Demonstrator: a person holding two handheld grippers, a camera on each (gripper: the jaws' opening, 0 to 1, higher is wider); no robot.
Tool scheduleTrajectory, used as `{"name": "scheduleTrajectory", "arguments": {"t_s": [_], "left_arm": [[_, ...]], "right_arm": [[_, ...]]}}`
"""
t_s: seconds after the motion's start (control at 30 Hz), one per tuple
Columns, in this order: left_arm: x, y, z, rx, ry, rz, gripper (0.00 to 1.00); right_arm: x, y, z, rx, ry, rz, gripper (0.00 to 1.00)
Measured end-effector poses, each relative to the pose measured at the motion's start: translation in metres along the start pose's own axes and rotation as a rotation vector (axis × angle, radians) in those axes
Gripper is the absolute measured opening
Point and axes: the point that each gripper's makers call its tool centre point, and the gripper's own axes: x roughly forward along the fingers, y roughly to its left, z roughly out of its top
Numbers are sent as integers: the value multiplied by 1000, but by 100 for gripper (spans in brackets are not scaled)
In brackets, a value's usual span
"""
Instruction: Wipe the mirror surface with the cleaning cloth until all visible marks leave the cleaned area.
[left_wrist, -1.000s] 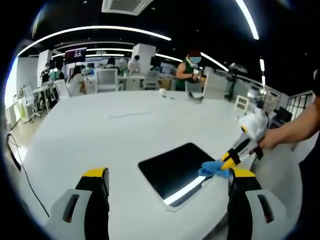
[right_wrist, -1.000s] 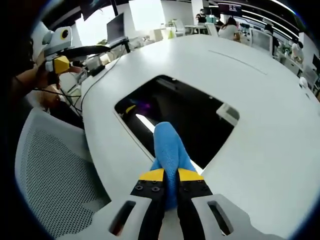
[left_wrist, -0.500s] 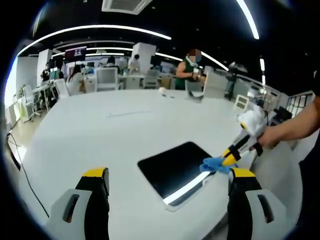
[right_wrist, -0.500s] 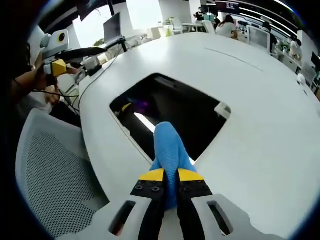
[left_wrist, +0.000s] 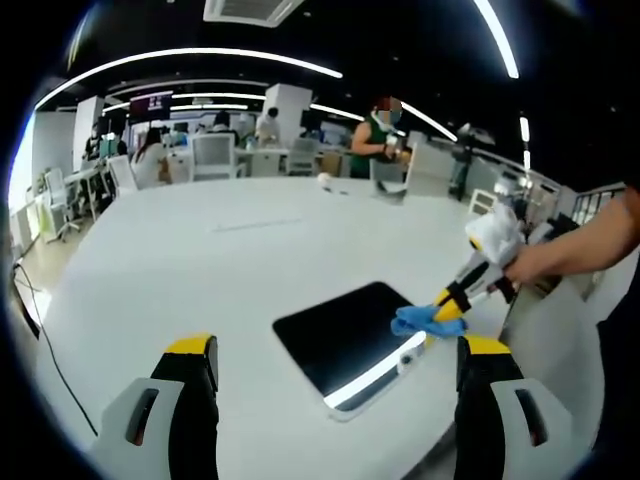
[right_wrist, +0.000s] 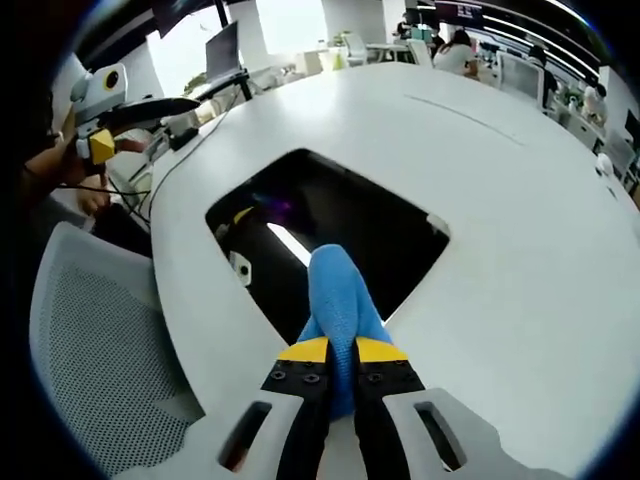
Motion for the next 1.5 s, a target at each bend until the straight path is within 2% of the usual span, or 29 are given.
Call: {"name": "scheduleTrajectory", "arguments": {"t_s": [0.83,0.97,1.03,1.27,1.5], "left_arm": [[-10,6,-1,-10,0,23,100],[-11,7,0,-19,-9,25,100],[-11,7,-3,-2,10,25,100],[-11,9,1,-15,-10,31,100],[-12,12,1,-20,-12,36,100]], "right_arm": [[14,-28,24,-44,24,-16,3],[16,-35,30,-43,28,-21,3],[18,-38,32,-49,26,-26,3],[24,-50,41,-63,32,-34,3],[32,-70,56,-46,35,-54,3]]}}
